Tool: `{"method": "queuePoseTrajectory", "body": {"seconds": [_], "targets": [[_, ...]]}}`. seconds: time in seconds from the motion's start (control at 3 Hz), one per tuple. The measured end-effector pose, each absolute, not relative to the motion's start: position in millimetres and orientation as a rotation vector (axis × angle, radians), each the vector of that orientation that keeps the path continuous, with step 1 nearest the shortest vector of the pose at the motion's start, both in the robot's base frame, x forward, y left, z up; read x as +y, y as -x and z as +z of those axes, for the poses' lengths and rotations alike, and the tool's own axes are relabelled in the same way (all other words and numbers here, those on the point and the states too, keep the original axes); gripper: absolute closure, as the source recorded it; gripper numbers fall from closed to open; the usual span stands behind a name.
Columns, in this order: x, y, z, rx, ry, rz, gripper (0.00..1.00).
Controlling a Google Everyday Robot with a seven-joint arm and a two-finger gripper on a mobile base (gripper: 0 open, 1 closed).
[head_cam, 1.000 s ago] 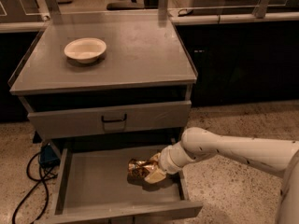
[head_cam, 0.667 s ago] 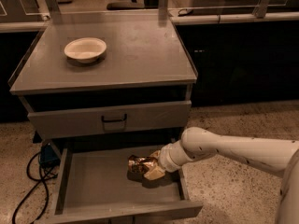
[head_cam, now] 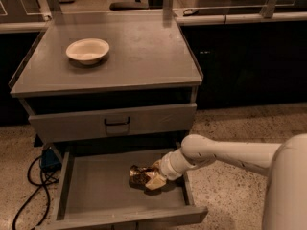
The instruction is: Place orange can into middle drawer
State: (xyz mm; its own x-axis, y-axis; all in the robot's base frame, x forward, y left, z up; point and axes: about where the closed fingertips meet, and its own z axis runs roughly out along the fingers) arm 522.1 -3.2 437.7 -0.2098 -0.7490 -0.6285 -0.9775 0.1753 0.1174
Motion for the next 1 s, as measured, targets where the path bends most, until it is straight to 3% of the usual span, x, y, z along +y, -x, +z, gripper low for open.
{"method": "queuePoseTrajectory", "body": {"seconds": [0.67,1.0], "targets": [[13.6,-506.6,370.3,2.094,1.651,0.79,1.0],[13.6,-506.5,370.2,2.094,1.651,0.79,0.81]]}}
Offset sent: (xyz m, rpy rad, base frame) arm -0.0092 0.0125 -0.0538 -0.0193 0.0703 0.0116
